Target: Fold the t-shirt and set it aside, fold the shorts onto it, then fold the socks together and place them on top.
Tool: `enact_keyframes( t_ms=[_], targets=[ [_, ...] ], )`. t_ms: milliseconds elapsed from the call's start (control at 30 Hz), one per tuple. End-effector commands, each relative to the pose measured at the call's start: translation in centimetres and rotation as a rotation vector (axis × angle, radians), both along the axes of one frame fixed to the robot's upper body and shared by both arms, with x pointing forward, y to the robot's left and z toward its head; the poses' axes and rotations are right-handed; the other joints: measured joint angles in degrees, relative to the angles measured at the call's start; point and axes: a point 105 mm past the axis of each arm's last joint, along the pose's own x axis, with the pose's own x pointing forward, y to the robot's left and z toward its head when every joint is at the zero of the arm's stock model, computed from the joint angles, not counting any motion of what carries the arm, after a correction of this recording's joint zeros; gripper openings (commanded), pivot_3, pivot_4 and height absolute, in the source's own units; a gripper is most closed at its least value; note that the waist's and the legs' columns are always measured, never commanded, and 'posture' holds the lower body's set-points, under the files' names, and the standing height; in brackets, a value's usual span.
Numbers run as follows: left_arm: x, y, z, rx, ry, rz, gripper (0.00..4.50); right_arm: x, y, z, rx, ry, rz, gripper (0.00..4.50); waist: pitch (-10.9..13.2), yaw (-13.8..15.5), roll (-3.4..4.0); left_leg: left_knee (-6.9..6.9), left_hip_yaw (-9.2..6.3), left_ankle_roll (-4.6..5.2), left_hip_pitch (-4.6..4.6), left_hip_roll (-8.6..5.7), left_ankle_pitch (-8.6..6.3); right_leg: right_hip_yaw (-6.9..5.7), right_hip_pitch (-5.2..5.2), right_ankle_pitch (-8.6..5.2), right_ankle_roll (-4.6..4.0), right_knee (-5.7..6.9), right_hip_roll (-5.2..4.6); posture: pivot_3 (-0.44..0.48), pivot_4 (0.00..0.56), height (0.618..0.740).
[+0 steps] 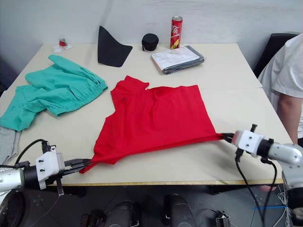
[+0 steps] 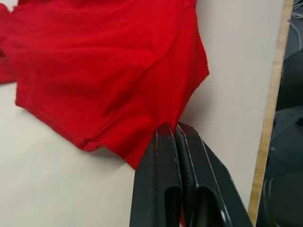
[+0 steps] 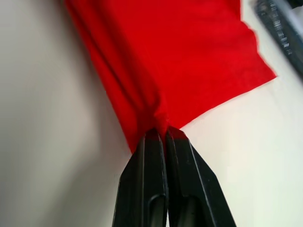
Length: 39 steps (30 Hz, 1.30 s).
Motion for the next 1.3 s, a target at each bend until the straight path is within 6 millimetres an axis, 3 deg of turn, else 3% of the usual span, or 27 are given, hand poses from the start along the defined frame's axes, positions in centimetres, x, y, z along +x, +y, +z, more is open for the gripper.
enact_keyframes(
  t_ms=[33, 167, 267, 433, 533, 600, 633, 700, 767, 800, 833, 867, 933, 967, 1033, 1100, 1200, 1300],
  targets=[
    [-0.1, 0.6, 0.2, 0.037, 0.014, 0.035, 0.00, -0.7, -1.7, 1.6, -0.026, -0.042, -0.033, 0.02, -0.1, -0.1, 0.11, 0.00, 0.00, -0.16, 0.02, 0.02, 0.03, 0.00, -0.01, -0.03, 0.00, 0.04, 0.02, 0.000, 0.150, 0.740],
    [0.6, 0.5, 1.3, -0.046, 0.026, 0.089, 0.00, -1.8, -1.4, 1.1, -0.006, -0.026, -0.030, 0.02, -0.1, -0.1, 0.14, -0.03, 0.02, -0.39, 0.03, 0.12, 0.02, 0.00, -0.06, -0.18, 0.02, 0.05, 0.13, 0.000, 0.150, 0.740],
    [-0.1, 0.6, 0.7, -0.028, 0.105, 0.063, 0.00, -2.9, -0.2, 0.3, 0.039, 0.030, -0.005, 0.02, -0.1, 0.0, 0.13, -0.04, 0.00, -0.37, 0.02, 0.13, 0.00, -0.02, -0.04, -0.18, 0.02, 0.02, 0.12, 0.000, 0.150, 0.740],
    [-1.8, 1.5, -0.3, 0.062, 0.316, -0.007, 0.00, -5.1, 0.2, -1.6, 0.003, 0.347, 0.019, 0.02, -0.1, 0.0, 0.18, -0.04, 0.01, -0.21, 0.02, 0.11, -0.18, 0.00, -0.04, -0.19, 0.03, -0.02, 0.10, 0.000, 0.150, 0.740],
    [0.5, 2.0, 0.9, 0.083, 0.296, -0.029, 0.00, -3.5, 1.3, 0.5, 0.016, 0.372, 0.045, 0.02, -0.2, 0.1, 0.15, -0.04, -0.02, -0.03, 0.06, 0.12, -0.29, -0.03, -0.01, -0.20, 0.01, -0.03, 0.10, 0.000, 0.150, 0.740],
    [3.9, 2.4, 2.8, 0.115, 0.196, -0.033, 0.00, -0.9, 2.2, 2.9, 0.007, 0.309, 0.076, 0.02, -0.1, 0.1, 0.22, -0.02, -0.02, 0.01, 0.06, 0.10, -0.26, -0.03, -0.01, -0.20, -0.02, -0.05, 0.10, 0.000, 0.150, 0.740],
    [6.9, 2.8, 4.5, 0.132, 0.096, -0.004, 0.00, 1.6, 3.0, 5.3, 0.020, 0.203, 0.081, 0.02, -0.1, 0.0, 0.23, 0.00, -0.01, 0.05, -0.05, 0.08, -0.18, -0.02, -0.10, -0.18, -0.04, -0.04, 0.09, 0.000, 0.150, 0.740],
    [10.7, 2.9, 7.1, 0.147, -0.043, 0.023, 0.00, 4.8, 4.1, 8.7, 0.048, 0.067, 0.082, 0.02, 0.0, 0.0, 0.23, 0.04, 0.02, -0.05, -0.08, 0.02, -0.03, -0.05, -0.12, -0.03, -0.13, -0.07, 0.10, 0.000, 0.150, 0.740],
    [15.5, 2.6, 12.0, 0.104, -0.248, 0.106, 0.00, 8.9, 5.4, 14.0, 0.104, -0.160, 0.029, 0.02, 0.0, -0.1, 0.22, -0.03, 0.02, -0.22, -0.06, -0.02, 0.27, -0.02, -0.15, 0.18, -0.09, 0.07, 0.08, 0.000, 0.150, 0.740],
    [17.7, 2.4, 15.6, 0.067, -0.387, 0.174, 0.00, 10.7, 6.1, 17.8, 0.131, -0.323, -0.012, 0.02, 0.0, -0.1, 0.18, 0.02, 0.09, -0.38, -0.17, 0.01, 0.31, -0.04, -0.28, 0.17, -0.10, 0.10, 0.10, 0.000, 0.150, 0.740],
    [19.3, 2.4, 19.4, 0.028, -0.531, 0.241, 0.00, 11.8, 6.6, 21.6, 0.175, -0.464, -0.051, 0.02, 0.0, -0.1, 0.12, 0.02, 0.14, -0.47, -0.26, -0.01, 0.43, -0.04, -0.41, 0.16, -0.11, 0.15, 0.11, 0.000, 0.150, 0.740],
    [20.0, 2.5, 21.7, 0.003, -0.618, 0.280, 0.00, 12.3, 6.9, 23.8, 0.202, -0.546, -0.074, 0.02, 0.1, -0.1, 0.06, 0.12, 0.32, -0.50, -0.48, 0.00, 0.45, -0.01, -0.76, 0.13, -0.15, 0.32, 0.08, 0.000, 0.150, 0.740],
    [20.1, 3.2, 27.9, -0.064, -0.845, 0.393, 0.00, 12.3, 7.3, 29.4, 0.285, -0.747, -0.127, 0.02, 0.0, -0.3, 0.01, 0.06, 0.52, -0.51, -1.38, -0.07, 0.56, 0.07, -1.85, 0.15, -0.15, 0.83, -0.02, 0.000, 0.150, 0.740],
    [19.8, 3.6, 30.0, -0.086, -0.929, 0.430, 0.00, 12.2, 7.4, 31.1, 0.312, -0.804, -0.139, 0.02, 0.0, -0.4, 0.01, 0.14, 0.68, -0.54, -1.67, -0.14, 0.54, 0.10, -2.23, 0.10, -0.20, 0.91, -0.03, 0.000, 0.150, 0.740],
    [17.7, 4.6, 35.1, -0.157, -1.114, 0.499, 0.00, 11.0, 7.2, 35.1, 0.358, -0.961, -0.174, 0.02, 0.0, -0.8, 0.00, 0.00, 0.86, -0.51, -2.06, -0.27, 0.53, 0.05, -2.90, 0.10, -0.20, 0.98, -0.11, 0.000, 0.150, 0.740],
    [15.4, 5.4, 38.5, -0.172, -1.248, 0.524, 0.00, 9.5, 6.8, 37.9, 0.388, -1.091, -0.194, 0.02, 0.0, -1.3, 0.00, -0.11, 0.91, -0.46, -2.33, -0.31, 0.47, -0.09, -3.27, 0.10, -0.20, 1.04, -0.14, 0.000, 0.150, 0.740],
    [13.2, 5.7, 40.2, -0.077, -1.358, 0.489, 0.00, 8.8, 6.1, 39.0, 0.405, -1.140, -0.215, 0.02, 0.0, -1.8, 0.01, -0.34, 0.97, -0.44, -2.27, -0.30, 0.32, -0.32, -3.30, 0.09, -0.20, 0.92, -0.13, 0.000, 0.150, 0.740],
    [12.2, 6.0, 39.2, 0.062, -1.380, 0.403, 0.00, 9.7, 4.9, 36.9, 0.382, -1.081, -0.237, 0.02, 0.0, -1.8, 0.00, -0.42, 1.13, -0.47, -2.23, -0.31, 0.28, -0.32, -3.27, 0.08, -0.20, 0.74, -0.13, 0.000, 0.150, 0.740]
  ],
)
